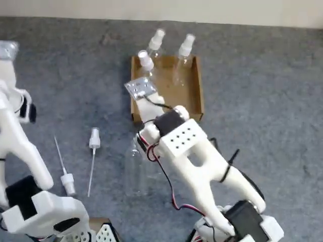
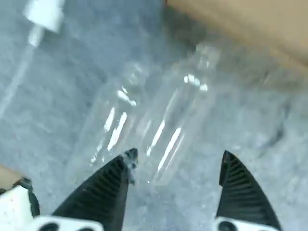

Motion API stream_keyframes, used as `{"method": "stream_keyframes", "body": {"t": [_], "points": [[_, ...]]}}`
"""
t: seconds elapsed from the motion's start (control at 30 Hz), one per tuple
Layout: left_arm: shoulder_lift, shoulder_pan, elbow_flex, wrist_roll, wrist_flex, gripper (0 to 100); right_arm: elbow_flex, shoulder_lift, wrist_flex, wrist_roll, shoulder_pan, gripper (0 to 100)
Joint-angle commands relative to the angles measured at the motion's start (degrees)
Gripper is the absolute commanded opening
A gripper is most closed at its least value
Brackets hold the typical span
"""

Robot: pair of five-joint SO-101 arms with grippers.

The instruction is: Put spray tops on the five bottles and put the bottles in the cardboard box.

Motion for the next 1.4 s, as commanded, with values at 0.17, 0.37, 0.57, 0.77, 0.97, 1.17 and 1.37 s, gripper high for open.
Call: {"method": "stream_keyframes", "body": {"t": [0.17, 0.37, 0.57, 0.77, 0.97, 1.17, 1.37], "points": [[-11.6, -5.1, 26.1, -23.6, 7.2, 14, 6.7, 0.0, -4.4, -1.1, 3.4, 22.1], [-23.3, -4.3, 46.0, -28.7, 3.9, 14, 11.3, 0.0, -5.3, -1.1, 3.2, 22.1], [-24.7, -2.6, 60.8, -24.4, -14.8, 14, 11.6, 0.0, -5.3, -1.1, 3.3, 22.1], [-24.7, -2.5, 67.4, -22.6, -24.6, 14, 11.5, 0.0, -5.3, -1.1, 3.3, 22.1], [-24.9, -4.0, 71.7, -22.4, -33.6, 9, 11.4, 0.0, -5.3, -1.1, 3.4, 22.1], [-24.7, -8.5, 61.2, -22.7, -34.4, 0, 11.4, 0.0, -5.3, -1.1, 3.4, 22.1], [-24.5, -8.3, 50.1, -22.2, -35.5, 0, 11.4, 0.0, -5.3, -1.1, 3.4, 22.1]]}}
